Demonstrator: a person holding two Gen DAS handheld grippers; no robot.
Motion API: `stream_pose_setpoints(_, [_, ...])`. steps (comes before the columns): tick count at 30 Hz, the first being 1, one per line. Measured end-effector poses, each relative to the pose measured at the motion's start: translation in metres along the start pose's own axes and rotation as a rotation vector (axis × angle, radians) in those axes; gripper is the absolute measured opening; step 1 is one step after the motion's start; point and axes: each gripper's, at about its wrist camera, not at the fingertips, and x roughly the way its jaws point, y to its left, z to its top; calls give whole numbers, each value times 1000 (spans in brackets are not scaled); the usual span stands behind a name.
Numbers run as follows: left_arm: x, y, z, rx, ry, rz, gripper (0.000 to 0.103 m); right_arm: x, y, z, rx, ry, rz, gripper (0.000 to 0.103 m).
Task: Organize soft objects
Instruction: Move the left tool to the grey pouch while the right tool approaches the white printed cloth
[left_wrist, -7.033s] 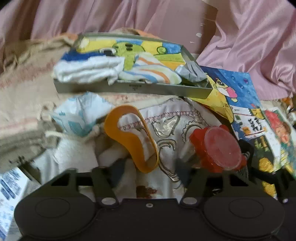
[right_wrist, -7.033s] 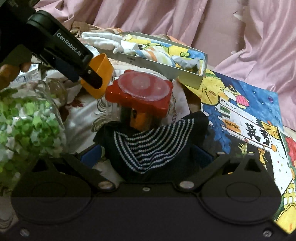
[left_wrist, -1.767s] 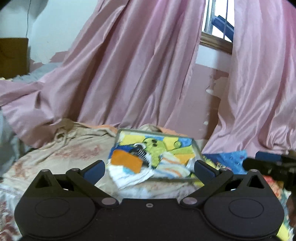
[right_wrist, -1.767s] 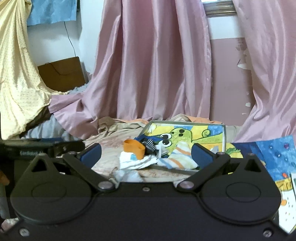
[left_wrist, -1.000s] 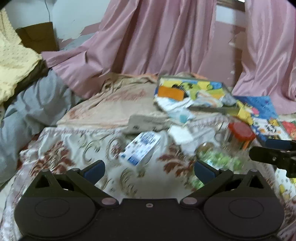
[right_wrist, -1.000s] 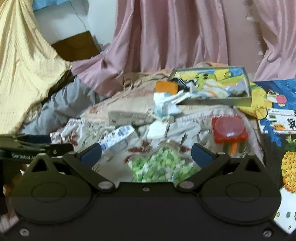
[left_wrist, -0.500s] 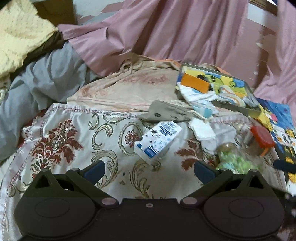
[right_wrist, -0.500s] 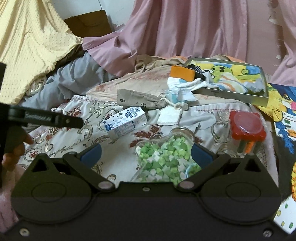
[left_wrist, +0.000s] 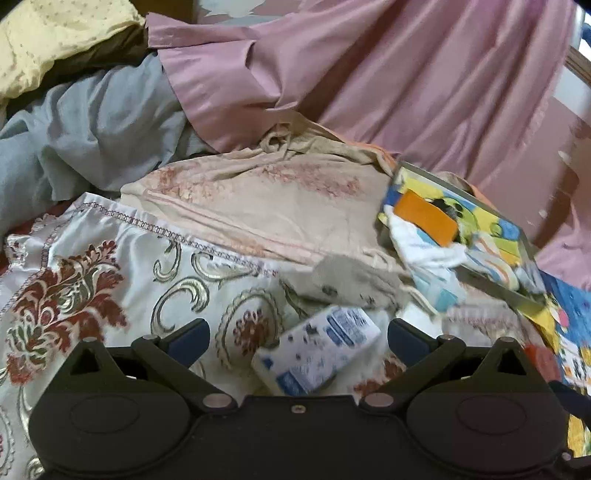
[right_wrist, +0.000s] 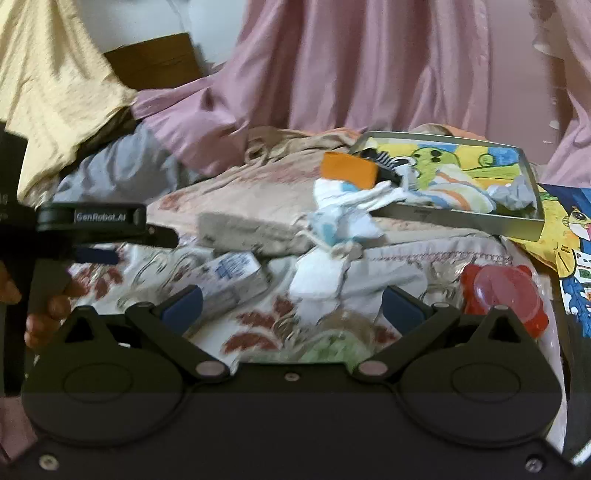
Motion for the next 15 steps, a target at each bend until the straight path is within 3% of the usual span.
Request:
stream_pose_setpoints(7, [42, -2, 18, -32, 20, 29, 102, 45, -27, 28, 65, -26, -56, 103])
stream_pose_setpoints(15, [75, -7, 28, -52, 54, 30, 102, 103, -46, 52, 90, 15, -71, 103])
